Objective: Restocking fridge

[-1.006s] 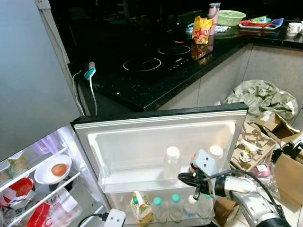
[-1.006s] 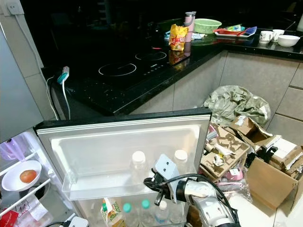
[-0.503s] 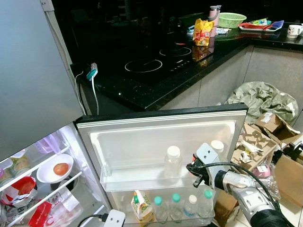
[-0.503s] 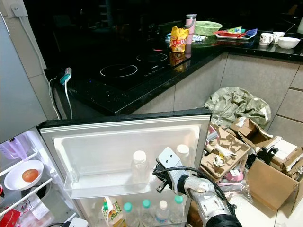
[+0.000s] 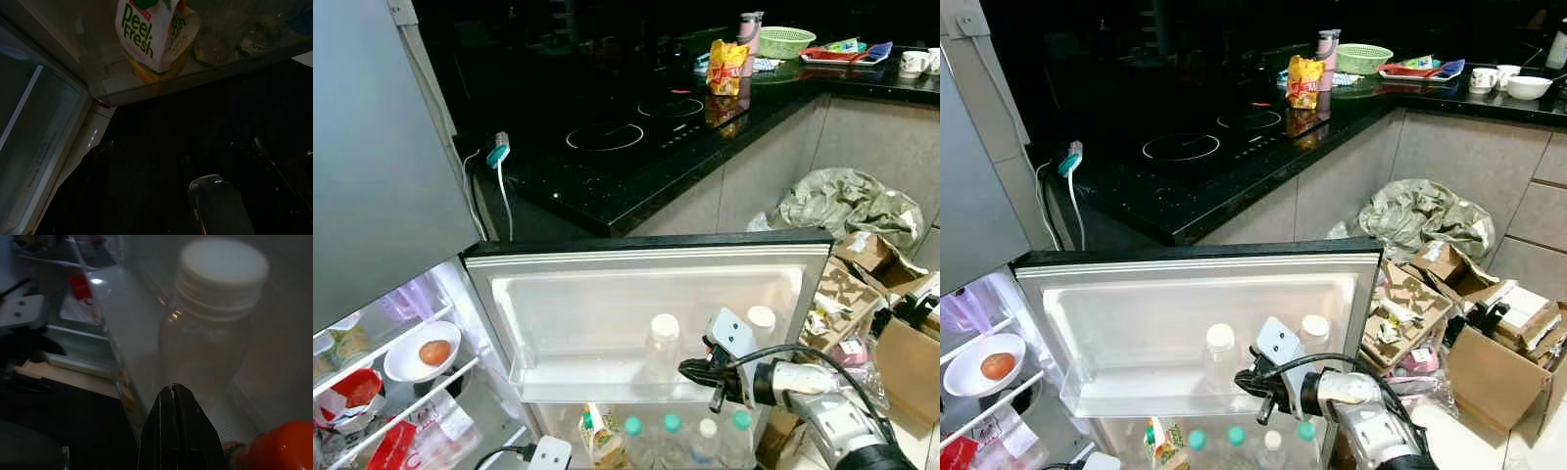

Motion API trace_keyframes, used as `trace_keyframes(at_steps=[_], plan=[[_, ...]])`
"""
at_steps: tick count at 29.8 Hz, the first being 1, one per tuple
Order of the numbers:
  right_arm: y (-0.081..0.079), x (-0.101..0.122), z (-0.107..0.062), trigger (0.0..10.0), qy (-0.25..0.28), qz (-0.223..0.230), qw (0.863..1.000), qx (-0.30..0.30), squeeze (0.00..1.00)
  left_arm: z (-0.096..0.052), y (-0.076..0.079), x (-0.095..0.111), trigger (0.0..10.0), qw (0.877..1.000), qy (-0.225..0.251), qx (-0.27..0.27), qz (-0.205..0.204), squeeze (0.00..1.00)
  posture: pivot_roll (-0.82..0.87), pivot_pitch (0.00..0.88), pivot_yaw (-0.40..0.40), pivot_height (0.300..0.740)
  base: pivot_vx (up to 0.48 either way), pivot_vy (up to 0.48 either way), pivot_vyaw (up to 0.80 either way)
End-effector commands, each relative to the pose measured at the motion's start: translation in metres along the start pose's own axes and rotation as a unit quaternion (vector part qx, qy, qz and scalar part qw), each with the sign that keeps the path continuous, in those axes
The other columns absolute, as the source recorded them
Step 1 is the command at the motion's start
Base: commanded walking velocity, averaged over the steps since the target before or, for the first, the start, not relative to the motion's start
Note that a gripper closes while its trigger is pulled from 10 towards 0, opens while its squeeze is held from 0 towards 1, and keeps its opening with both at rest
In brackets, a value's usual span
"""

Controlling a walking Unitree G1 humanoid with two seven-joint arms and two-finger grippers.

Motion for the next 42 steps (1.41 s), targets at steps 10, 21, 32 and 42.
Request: trace_keyframes(at_steps=[10, 21, 32, 42], plan=[[-0.005, 0.106, -0.046, 10.0, 0.225, 0.038, 0.972, 0.064, 0.00, -0.005, -0.011, -0.006, 10.0, 1.000, -0.012, 0.014, 0.012, 0.00, -0.04, 0.121, 0.056, 0.740, 0.000, 0.000, 0.00], [0.086, 0.160, -0.104, 10.0, 0.377, 0.099, 0.910, -0.144, 0.00, -0.004, -0.009, -0.005, 10.0, 1.000, -0.010, 0.010, 0.009, 0.00, -0.05, 0.118, 0.056, 0.740, 0.000, 0.000, 0.00], [0.159, 0.030, -0.134, 10.0, 0.177, 0.195, 0.863, -0.432, 0.00, -0.004, -0.012, -0.005, 10.0, 1.000, -0.012, 0.013, 0.007, 0.00, -0.04, 0.121, 0.055, 0.740, 0.000, 0.000, 0.00], [0.168, -0.014, -0.153, 10.0, 0.220, 0.292, 0.782, -0.504, 0.00, -0.004, -0.013, -0.003, 10.0, 1.000, -0.008, 0.013, 0.008, 0.00, -0.03, 0.124, 0.053, 0.740, 0.000, 0.000, 0.00]])
Point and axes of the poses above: a point about 5 cm out from each wrist's last joint towards the gripper, its own z axis pointing out of the wrist towards the gripper, its own x axis along the axis of the wrist's last joint, y = z × x, the point moved 6 cm from there along z, pointing out of the wrist towards the gripper, and after that the axes turned 10 degrees about -z, right-handed, at the moved point
